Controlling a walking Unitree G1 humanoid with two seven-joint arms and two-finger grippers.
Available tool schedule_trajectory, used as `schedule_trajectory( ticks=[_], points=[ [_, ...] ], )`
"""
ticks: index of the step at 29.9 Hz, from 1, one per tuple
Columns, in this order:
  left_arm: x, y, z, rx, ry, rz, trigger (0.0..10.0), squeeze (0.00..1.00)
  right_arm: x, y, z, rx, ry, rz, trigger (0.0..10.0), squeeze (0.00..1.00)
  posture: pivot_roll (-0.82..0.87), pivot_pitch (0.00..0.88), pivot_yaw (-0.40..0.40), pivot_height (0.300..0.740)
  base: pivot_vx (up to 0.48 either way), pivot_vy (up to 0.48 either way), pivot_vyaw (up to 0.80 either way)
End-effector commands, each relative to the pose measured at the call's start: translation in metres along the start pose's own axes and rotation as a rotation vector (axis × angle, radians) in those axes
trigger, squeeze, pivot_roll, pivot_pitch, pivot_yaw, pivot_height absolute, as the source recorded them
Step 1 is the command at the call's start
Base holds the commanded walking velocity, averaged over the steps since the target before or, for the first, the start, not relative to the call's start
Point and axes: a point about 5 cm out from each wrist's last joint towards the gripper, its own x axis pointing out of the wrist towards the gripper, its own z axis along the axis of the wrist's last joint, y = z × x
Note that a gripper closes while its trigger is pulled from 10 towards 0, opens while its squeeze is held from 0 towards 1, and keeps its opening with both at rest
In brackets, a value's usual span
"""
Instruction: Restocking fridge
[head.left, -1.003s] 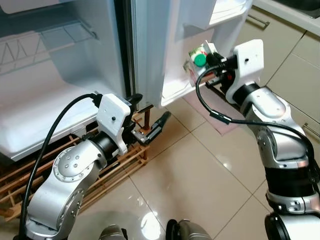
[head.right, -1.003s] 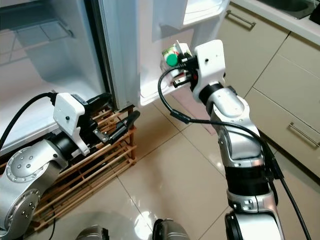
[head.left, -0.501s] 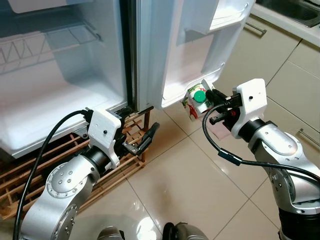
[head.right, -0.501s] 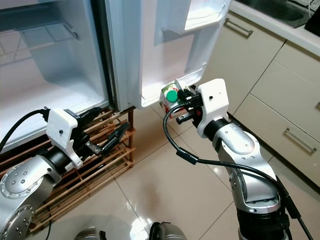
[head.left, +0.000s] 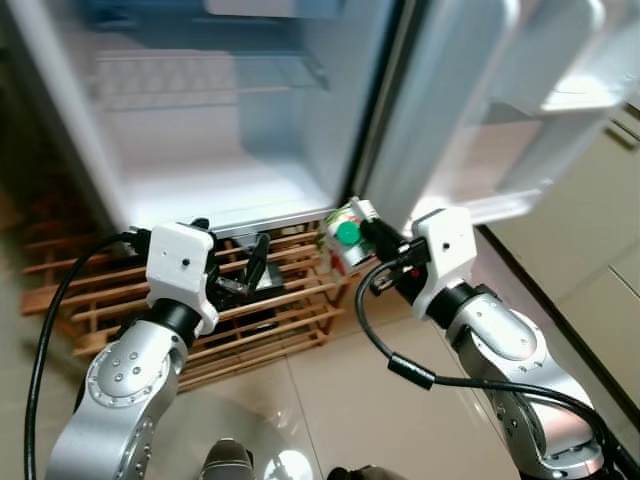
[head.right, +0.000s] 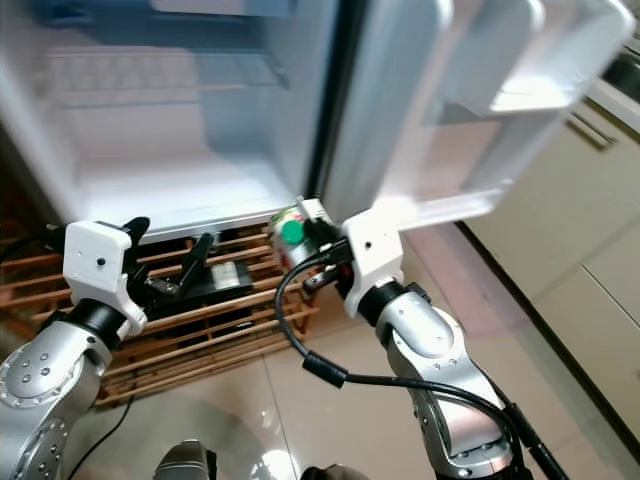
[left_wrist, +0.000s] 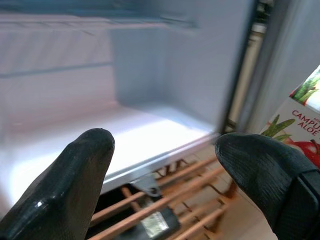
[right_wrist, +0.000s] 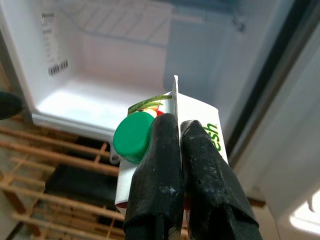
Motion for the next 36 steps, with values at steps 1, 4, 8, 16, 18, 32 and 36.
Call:
schedule_trajectory(
  ticks=[1, 4, 8, 16, 18, 32, 36],
  points=[
    [0.004, -0.003, 0.003, 0.004, -0.017, 0.013, 10.0, 0.0, 0.002, -0.01, 0.007, -0.02, -0.046, -0.064, 10.0, 0.0, 0.1, 0.06, -0.131, 0.74, 0.0, 0.0, 0.8],
    [0.009, 0.0, 0.001, 0.003, -0.018, 0.062, 10.0, 0.0, 0.004, -0.014, 0.01, -0.036, -0.073, -0.088, 10.0, 0.0, 0.09, 0.057, -0.129, 0.74, 0.0, 0.0, 0.8],
    [0.016, 0.006, 0.002, -0.017, -0.047, 0.126, 10.0, 0.0, 0.004, -0.025, 0.01, -0.035, -0.15, -0.142, 10.0, 0.0, 0.09, 0.055, -0.124, 0.74, 0.0, 0.0, 0.8],
    [0.034, 0.005, -0.015, 0.006, -0.011, 0.092, 10.0, 0.0, 0.003, -0.034, -0.021, -0.009, -0.125, -0.171, 10.0, 0.0, 0.08, 0.042, -0.118, 0.74, 0.0, 0.0, 0.8],
    [0.042, 0.004, -0.016, 0.041, -0.013, 0.058, 10.0, 0.0, 0.003, -0.033, -0.03, 0.009, -0.103, -0.19, 10.0, 0.0, 0.08, 0.038, -0.094, 0.74, 0.0, 0.0, 0.8],
    [0.051, -0.005, -0.011, -0.032, -0.065, -0.004, 10.0, 0.0, -0.008, -0.036, -0.03, 0.031, -0.072, -0.327, 10.0, 0.0, 0.03, 0.036, -0.033, 0.74, 0.0, 0.0, 0.74],
    [0.05, -0.006, -0.01, -0.031, -0.066, -0.007, 10.0, 0.0, -0.007, -0.035, -0.024, 0.048, -0.074, -0.327, 10.0, 0.0, 0.03, 0.038, -0.043, 0.74, 0.209, 0.0, 0.0]
  ],
)
